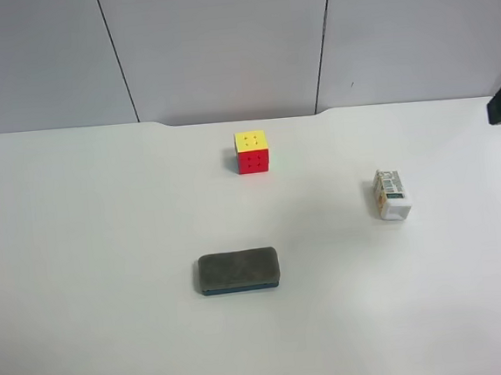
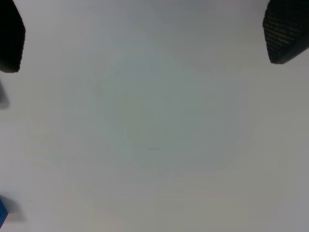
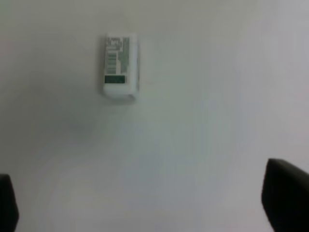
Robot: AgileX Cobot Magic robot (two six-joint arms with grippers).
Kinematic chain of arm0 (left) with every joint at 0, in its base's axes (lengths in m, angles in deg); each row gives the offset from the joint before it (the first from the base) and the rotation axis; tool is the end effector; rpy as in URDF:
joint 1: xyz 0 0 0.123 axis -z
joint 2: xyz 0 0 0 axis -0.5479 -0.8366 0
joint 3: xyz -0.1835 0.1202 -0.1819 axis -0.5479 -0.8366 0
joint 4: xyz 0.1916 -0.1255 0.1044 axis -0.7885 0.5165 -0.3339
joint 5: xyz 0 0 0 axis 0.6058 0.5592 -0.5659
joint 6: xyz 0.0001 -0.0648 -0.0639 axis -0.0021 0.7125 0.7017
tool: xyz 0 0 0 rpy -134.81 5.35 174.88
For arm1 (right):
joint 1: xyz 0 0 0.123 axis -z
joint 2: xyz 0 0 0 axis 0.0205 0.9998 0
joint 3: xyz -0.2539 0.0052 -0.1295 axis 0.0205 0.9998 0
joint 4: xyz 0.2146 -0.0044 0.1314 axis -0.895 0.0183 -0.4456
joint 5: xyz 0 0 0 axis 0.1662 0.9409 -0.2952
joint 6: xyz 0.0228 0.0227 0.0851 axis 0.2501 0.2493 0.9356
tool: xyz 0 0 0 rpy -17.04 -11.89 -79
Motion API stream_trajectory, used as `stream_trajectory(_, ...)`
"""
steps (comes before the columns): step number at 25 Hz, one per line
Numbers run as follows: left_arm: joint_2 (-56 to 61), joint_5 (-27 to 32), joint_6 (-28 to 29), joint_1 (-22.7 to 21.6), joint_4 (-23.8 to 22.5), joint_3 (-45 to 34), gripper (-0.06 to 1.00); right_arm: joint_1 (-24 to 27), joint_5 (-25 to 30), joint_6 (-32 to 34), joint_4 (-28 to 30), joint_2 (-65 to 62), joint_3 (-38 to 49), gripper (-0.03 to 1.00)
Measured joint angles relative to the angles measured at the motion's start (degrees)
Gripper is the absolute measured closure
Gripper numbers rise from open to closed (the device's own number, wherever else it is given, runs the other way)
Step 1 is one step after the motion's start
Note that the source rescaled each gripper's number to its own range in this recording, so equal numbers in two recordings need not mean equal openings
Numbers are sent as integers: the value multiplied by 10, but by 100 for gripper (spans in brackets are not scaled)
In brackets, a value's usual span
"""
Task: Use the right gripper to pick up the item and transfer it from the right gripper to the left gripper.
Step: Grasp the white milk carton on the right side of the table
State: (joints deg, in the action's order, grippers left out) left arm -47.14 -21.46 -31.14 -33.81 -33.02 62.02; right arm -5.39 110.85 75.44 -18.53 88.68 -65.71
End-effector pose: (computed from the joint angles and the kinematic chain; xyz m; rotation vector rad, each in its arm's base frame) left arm -0.0066 -0.0054 0.2794 0.0154 2.0297 -0.0606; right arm 0.1629 0.0110 0.3349 0.0460 2.5637 0.0544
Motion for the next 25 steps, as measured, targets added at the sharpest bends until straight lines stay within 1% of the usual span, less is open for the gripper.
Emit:
stream_trajectory(7, 0, 0, 0, 0, 0, 0, -6, 0, -2, -7, -1, 168, -44, -3)
stream_trajectory(11, 0, 0, 0, 0, 0, 0, -6, 0, -9, -34, -7, 255, -69, -3)
stream_trajectory(17, 0, 0, 0, 0, 0, 0, -6, 0, -47, -43, -7, 328, -84, -3)
stream_trajectory(22, 0, 0, 0, 0, 0, 0, -6, 0, -66, -44, -13, 370, -85, -3)
stream_trajectory(25, 0, -1, 0, 0, 0, 0, -6, 0, -99, -44, -14, 411, -85, -3)
